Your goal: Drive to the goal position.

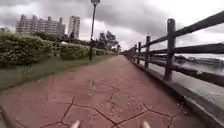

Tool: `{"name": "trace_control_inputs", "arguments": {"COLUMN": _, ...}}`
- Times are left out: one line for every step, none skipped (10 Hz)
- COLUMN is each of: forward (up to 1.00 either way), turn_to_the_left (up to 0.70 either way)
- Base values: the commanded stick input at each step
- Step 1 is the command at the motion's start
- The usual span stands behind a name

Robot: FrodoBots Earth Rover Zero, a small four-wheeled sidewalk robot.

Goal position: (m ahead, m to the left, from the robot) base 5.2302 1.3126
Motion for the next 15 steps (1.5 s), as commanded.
{"name": "trace_control_inputs", "arguments": {"forward": 0.50, "turn_to_the_left": 0.00}}
{"name": "trace_control_inputs", "arguments": {"forward": 0.50, "turn_to_the_left": 0.00}}
{"name": "trace_control_inputs", "arguments": {"forward": 0.50, "turn_to_the_left": 0.00}}
{"name": "trace_control_inputs", "arguments": {"forward": 0.50, "turn_to_the_left": 0.00}}
{"name": "trace_control_inputs", "arguments": {"forward": 0.50, "turn_to_the_left": 0.00}}
{"name": "trace_control_inputs", "arguments": {"forward": 0.50, "turn_to_the_left": 0.00}}
{"name": "trace_control_inputs", "arguments": {"forward": 0.50, "turn_to_the_left": 0.00}}
{"name": "trace_control_inputs", "arguments": {"forward": 0.50, "turn_to_the_left": 0.00}}
{"name": "trace_control_inputs", "arguments": {"forward": 0.50, "turn_to_the_left": 0.00}}
{"name": "trace_control_inputs", "arguments": {"forward": 0.50, "turn_to_the_left": 0.00}}
{"name": "trace_control_inputs", "arguments": {"forward": 0.50, "turn_to_the_left": 0.00}}
{"name": "trace_control_inputs", "arguments": {"forward": 0.50, "turn_to_the_left": 0.00}}
{"name": "trace_control_inputs", "arguments": {"forward": 0.50, "turn_to_the_left": 0.00}}
{"name": "trace_control_inputs", "arguments": {"forward": 0.50, "turn_to_the_left": 0.00}}
{"name": "trace_control_inputs", "arguments": {"forward": 0.50, "turn_to_the_left": 0.00}}
